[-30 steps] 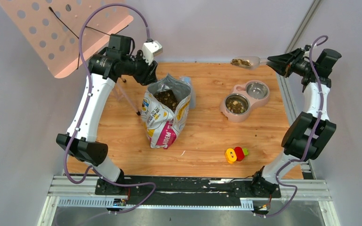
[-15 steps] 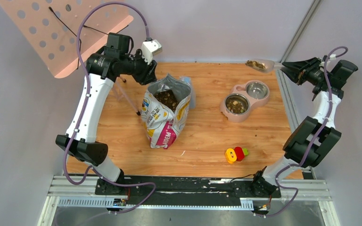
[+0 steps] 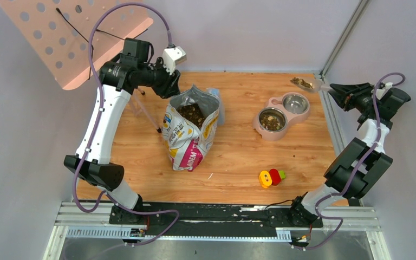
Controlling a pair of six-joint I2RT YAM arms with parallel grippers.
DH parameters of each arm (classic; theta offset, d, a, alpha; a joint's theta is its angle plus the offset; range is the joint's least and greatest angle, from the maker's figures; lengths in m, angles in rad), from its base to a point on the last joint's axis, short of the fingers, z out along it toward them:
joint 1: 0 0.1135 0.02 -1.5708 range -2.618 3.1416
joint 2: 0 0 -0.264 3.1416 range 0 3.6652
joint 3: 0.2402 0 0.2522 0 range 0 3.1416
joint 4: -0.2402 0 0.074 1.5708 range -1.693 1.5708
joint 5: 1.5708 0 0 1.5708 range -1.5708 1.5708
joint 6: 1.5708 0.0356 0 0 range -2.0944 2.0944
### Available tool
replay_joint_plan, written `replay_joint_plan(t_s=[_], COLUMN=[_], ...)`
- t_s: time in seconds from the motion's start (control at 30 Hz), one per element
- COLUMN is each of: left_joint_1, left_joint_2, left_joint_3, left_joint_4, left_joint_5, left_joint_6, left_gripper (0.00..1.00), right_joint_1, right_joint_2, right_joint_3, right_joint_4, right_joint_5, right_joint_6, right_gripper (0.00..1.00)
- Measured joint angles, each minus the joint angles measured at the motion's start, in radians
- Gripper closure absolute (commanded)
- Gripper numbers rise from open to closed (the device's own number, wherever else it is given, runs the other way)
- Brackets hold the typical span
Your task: Serve the pet food
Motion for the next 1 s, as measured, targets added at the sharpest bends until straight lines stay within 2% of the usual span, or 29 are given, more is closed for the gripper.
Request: replay_joint_plan(t_s=[0.37, 1.0], left_joint_1=[-0.003, -0.006], left_joint_2=[0.0, -0.002], left_joint_3=[0.0, -0.001], left_joint_4=[-0.013, -0.023], left_joint_5=[0.0, -0.005], left_joint_6=[0.0, 0.0], left_gripper=[0.53, 0.52], right_joint_1=[-0.052, -0.049], right_joint_2=[0.0, 0.034], right_joint_3=[-0.089, -0.125], right_joint_4=[0.069, 0.037], right_joint_5=[0.038, 0.205], right_joint_6=[-0.019, -0.24], right_gripper=[1.0, 1.0])
